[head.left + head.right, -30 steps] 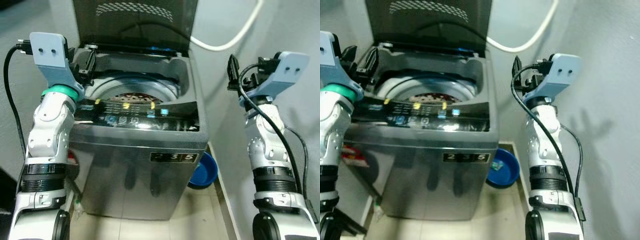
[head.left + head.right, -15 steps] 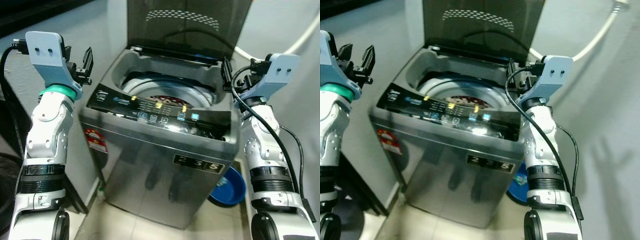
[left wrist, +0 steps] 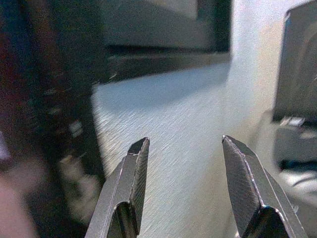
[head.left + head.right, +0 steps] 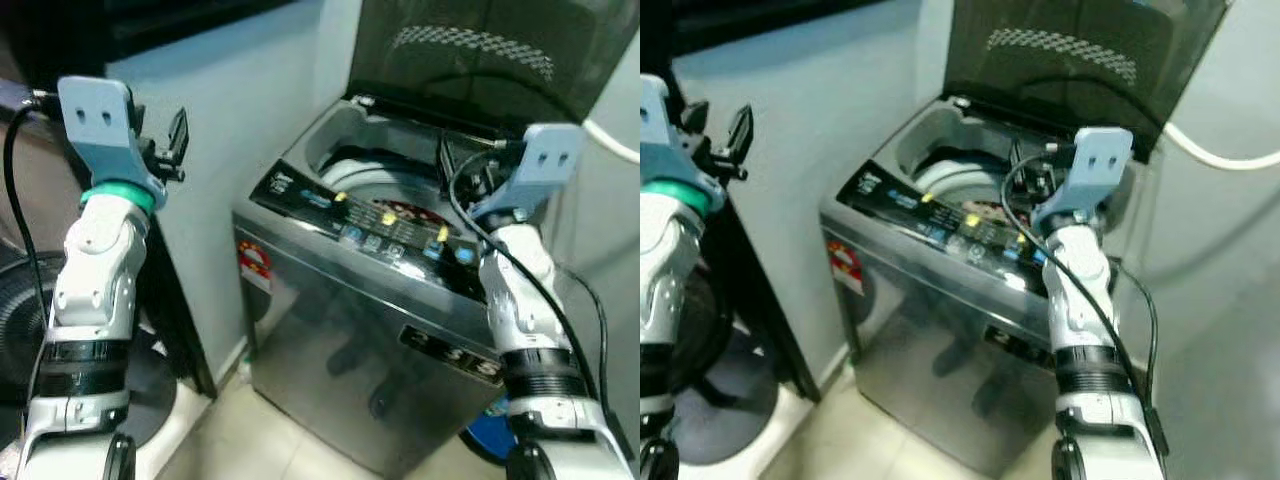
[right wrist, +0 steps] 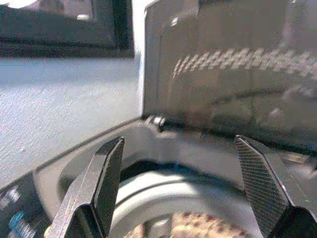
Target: Clothes washing
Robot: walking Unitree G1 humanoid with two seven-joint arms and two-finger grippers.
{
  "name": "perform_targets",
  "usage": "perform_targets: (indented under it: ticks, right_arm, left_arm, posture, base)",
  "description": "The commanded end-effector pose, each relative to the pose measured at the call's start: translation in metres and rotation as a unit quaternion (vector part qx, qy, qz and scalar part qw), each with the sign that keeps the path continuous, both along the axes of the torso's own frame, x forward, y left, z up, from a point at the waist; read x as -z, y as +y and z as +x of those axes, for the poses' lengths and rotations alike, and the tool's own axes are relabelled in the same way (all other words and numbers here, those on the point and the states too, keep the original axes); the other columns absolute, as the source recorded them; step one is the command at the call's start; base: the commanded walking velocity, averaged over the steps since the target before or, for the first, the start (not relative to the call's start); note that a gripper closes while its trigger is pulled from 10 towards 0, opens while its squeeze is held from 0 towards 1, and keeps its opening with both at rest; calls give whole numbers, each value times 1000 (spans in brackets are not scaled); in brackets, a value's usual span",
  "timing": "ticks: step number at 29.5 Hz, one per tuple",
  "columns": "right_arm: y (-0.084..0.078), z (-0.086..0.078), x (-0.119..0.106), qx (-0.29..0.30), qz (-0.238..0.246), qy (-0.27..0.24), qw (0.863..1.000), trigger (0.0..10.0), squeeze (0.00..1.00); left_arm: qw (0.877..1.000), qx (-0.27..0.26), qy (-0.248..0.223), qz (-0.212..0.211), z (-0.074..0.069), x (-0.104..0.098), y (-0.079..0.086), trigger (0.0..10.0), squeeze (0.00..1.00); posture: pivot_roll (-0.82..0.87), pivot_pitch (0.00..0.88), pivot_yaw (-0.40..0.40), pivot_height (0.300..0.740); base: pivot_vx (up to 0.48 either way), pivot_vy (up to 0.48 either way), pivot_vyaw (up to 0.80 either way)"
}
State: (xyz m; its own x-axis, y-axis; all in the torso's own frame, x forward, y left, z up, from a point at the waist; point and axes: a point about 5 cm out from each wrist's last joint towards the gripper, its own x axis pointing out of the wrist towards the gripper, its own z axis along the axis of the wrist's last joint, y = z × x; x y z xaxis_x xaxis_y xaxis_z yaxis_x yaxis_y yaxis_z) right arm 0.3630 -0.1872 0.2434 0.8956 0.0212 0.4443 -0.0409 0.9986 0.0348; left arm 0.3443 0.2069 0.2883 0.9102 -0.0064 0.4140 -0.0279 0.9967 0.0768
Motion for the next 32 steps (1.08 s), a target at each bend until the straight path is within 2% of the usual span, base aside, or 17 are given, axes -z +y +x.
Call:
perform_targets:
  ticks: [1, 9, 22, 28, 32]
  right_arm:
    - [-2, -1, 1, 5, -1, -1, 1000, 10000, 0]
    - [1, 1, -5, 0, 1, -10, 1000, 10000, 0]
    - [5, 2, 0, -7, 5, -2, 1000, 10000, 0]
    - [5, 3, 2, -7, 11, 0, 1000, 10000, 63]
    - [5, 3, 2, -7, 12, 1, 1000, 10000, 71]
  left_arm:
    - [1000, 4, 0, 9, -2, 0, -3, 10000, 0]
    - [1000, 10, -1, 11, 1, -2, -8, 10000, 0]
    - [1000, 13, 4, 14, -1, 0, -11, 10000, 0]
    - [1000, 14, 3, 16, -1, 0, -11, 10000, 0]
    - [1000, 16, 2, 15, -1, -1, -12, 10000, 0]
  posture:
    - [81, 16, 10, 740]
    - [77, 15, 12, 740]
    - [83, 15, 15, 740]
    - [83, 9, 18, 740]
    - [83, 7, 21, 740]
  base:
    - [0, 0, 788]
    - [0, 0, 786]
    - [0, 0, 781]
    - [0, 0, 781]
    - [0, 0, 778]
